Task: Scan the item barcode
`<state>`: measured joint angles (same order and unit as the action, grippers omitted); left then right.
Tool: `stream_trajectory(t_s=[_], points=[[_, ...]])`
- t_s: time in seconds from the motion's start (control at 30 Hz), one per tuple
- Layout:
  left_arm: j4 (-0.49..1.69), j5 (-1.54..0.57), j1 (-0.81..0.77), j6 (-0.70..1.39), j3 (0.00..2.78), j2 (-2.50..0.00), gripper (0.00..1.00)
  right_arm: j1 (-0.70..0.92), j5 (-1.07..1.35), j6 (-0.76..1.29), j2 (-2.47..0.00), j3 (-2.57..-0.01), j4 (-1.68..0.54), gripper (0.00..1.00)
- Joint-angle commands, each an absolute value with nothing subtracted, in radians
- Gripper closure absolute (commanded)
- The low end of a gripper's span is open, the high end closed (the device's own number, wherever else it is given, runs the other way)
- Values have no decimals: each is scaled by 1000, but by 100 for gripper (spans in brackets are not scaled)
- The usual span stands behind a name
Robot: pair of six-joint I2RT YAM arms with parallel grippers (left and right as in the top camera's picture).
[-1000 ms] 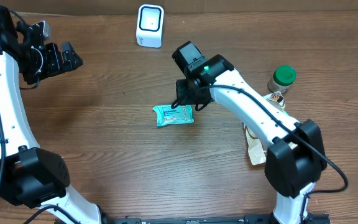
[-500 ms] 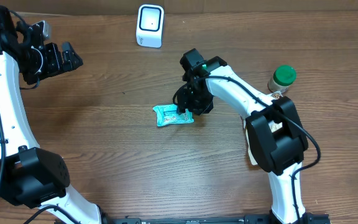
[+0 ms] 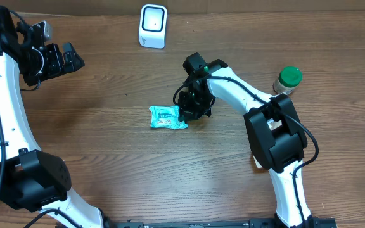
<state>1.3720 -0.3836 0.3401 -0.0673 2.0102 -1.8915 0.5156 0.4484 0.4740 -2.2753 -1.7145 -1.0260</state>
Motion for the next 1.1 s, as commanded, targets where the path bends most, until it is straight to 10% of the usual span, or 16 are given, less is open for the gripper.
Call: stream_trajectory(t_s=[0.0, 0.7, 1.07], points=[[1372, -381, 333, -86, 2020, -1885, 0, 509, 383, 445, -2308, -1731, -1028, 96], [1372, -381, 333, -86, 2020, -1885, 0, 675, -752, 525, -1975, -1768, -1428, 96], [1372, -381, 333, -86, 2020, -1885, 0, 679, -860, 389, -2059, -1767, -1431, 96]])
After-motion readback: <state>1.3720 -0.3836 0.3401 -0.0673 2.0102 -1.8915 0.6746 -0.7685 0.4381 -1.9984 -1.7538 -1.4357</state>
